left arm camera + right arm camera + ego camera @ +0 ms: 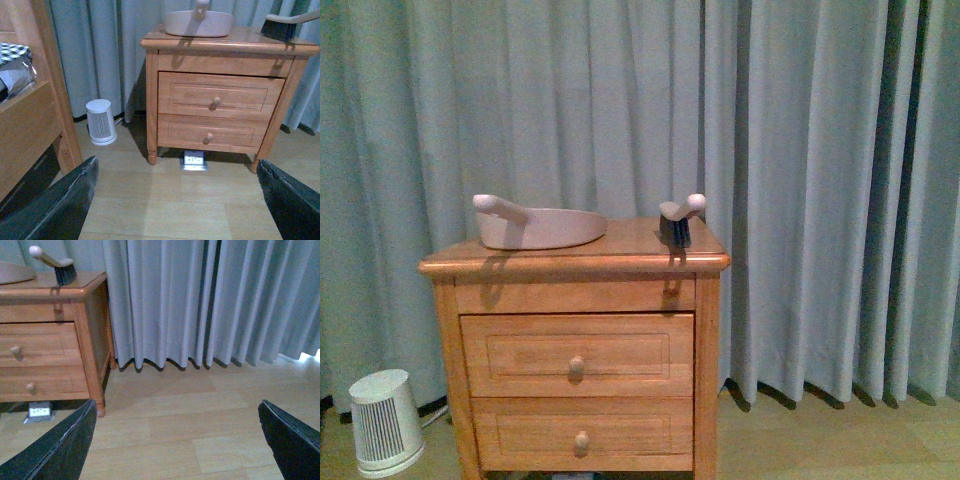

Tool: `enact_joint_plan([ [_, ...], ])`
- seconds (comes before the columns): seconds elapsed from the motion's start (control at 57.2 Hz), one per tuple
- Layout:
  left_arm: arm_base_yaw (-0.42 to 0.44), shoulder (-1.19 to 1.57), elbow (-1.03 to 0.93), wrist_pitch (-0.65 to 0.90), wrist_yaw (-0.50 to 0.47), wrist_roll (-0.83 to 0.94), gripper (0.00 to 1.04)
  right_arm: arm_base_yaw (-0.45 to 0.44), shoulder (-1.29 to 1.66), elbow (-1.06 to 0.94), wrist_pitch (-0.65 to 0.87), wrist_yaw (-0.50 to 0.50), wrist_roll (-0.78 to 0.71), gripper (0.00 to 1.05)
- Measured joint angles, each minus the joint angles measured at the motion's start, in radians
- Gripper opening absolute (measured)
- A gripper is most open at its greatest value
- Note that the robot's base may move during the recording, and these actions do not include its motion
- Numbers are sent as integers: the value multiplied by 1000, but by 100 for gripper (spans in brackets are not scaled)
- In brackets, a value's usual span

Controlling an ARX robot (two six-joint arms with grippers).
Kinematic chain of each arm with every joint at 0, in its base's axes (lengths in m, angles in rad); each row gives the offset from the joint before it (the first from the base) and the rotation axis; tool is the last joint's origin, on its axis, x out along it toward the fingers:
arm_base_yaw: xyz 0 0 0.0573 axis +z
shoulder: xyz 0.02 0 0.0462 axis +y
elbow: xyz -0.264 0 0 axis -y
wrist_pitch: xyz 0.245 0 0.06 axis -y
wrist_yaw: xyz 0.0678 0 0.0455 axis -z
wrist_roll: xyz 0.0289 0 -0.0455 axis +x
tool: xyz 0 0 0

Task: Clean up trash

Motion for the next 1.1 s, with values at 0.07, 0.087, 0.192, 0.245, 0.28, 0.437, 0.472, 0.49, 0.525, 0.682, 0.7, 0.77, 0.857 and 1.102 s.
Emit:
enact_joint_plan([
  [0.07, 0, 0, 0, 0, 0, 0, 97, 0, 0, 0, 0, 0, 0, 97],
  [0.087, 0, 0, 0, 0, 0, 0, 97, 0, 0, 0, 0, 0, 0, 97],
  [0.192, 0, 0, 0, 0, 0, 0, 97, 0, 0, 0, 0, 0, 0, 97],
  [0.245, 0, 0, 0, 0, 0, 0, 97, 0, 0, 0, 0, 0, 0, 97],
  [0.28, 0, 0, 0, 0, 0, 0, 97, 0, 0, 0, 0, 0, 0, 97],
  [0.437, 0, 0, 0, 0, 0, 0, 97, 0, 0, 0, 0, 0, 0, 97],
  [0.472, 0, 0, 0, 0, 0, 0, 97, 0, 0, 0, 0, 0, 0, 97],
  [0.49, 0, 0, 0, 0, 0, 0, 97, 0, 0, 0, 0, 0, 0, 97],
  [0.525, 0, 0, 0, 0, 0, 0, 97, 0, 0, 0, 0, 0, 0, 97],
  [0.682, 0, 0, 0, 0, -1, 0, 97, 0, 0, 0, 0, -1, 0, 97],
  [0.7, 0, 0, 0, 0, -1, 0, 97, 0, 0, 0, 0, 0, 0, 97],
  [0.77, 0, 0, 0, 0, 0, 0, 97, 0, 0, 0, 0, 0, 0, 97],
  [0.857, 0, 0, 0, 0, -1, 0, 97, 0, 0, 0, 0, 0, 0, 97],
  [1.102, 0, 0, 0, 0, -1, 0, 97, 0, 0, 0, 0, -1, 0, 97],
])
